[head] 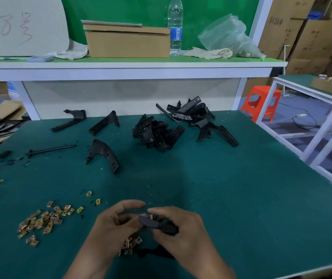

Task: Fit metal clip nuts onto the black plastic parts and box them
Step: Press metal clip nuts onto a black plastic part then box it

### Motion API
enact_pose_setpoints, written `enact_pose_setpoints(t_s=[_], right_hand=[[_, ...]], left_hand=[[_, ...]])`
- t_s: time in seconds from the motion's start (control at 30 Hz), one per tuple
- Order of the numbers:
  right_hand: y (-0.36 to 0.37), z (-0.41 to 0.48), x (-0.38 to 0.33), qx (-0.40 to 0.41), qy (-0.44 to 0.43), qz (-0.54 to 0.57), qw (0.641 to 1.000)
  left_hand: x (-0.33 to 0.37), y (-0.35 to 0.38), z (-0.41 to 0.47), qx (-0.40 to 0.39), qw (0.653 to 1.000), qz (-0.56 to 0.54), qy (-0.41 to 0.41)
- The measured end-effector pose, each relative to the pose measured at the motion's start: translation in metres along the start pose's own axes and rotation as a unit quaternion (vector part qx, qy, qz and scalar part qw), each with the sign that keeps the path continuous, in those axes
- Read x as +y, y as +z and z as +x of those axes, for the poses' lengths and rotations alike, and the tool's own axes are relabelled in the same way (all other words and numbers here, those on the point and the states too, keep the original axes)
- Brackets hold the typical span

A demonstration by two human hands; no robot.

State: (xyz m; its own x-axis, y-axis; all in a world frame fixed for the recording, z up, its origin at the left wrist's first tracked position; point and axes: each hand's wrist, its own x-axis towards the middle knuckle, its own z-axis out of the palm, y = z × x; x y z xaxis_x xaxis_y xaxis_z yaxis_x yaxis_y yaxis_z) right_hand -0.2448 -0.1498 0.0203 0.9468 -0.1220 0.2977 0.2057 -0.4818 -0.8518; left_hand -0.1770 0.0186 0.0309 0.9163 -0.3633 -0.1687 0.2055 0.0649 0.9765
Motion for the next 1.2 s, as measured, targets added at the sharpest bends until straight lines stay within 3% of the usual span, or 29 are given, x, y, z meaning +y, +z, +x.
enact_pose_setpoints(t_s=[0.3, 0.47, 0.6, 0.7, 0.77, 0.87, 1.07, 1.2], right_hand=[[0.014, -0.003, 0.006, 0.005, -0.034, -0.005, 0.999], [0.002, -0.002, 0.013, 0.051, 0.037, 0.010, 0.998], [-0.014, 0.013, 0.020, -0.038, 0.096, -0.107, 0.989], [-0.015, 0.020, 0.023, -0.006, 0.158, -0.127, 0.979], [-0.017, 0.019, 0.023, 0.062, 0.210, -0.002, 0.976], [-0.017, 0.011, 0.021, 0.094, 0.272, 0.240, 0.927], [-0.006, 0.003, 0.017, 0.143, 0.277, 0.467, 0.828], [-0.005, -0.001, 0.013, 0.123, 0.236, 0.540, 0.799]], left_hand=[[0.001, -0.009, -0.005, 0.007, 0.999, -0.045, -0.004], [0.007, -0.042, -0.008, 0.096, 0.984, 0.146, 0.039], [0.000, -0.036, -0.008, 0.051, 0.971, 0.231, 0.042], [-0.013, -0.022, -0.007, 0.050, 0.965, 0.253, 0.049], [-0.020, -0.018, -0.006, 0.055, 0.975, 0.216, 0.010], [-0.023, -0.007, -0.010, 0.051, 0.993, 0.095, -0.048], [-0.017, 0.018, -0.024, 0.028, 0.998, -0.032, -0.038], [-0.007, 0.026, -0.032, 0.008, 0.998, -0.057, -0.021]])
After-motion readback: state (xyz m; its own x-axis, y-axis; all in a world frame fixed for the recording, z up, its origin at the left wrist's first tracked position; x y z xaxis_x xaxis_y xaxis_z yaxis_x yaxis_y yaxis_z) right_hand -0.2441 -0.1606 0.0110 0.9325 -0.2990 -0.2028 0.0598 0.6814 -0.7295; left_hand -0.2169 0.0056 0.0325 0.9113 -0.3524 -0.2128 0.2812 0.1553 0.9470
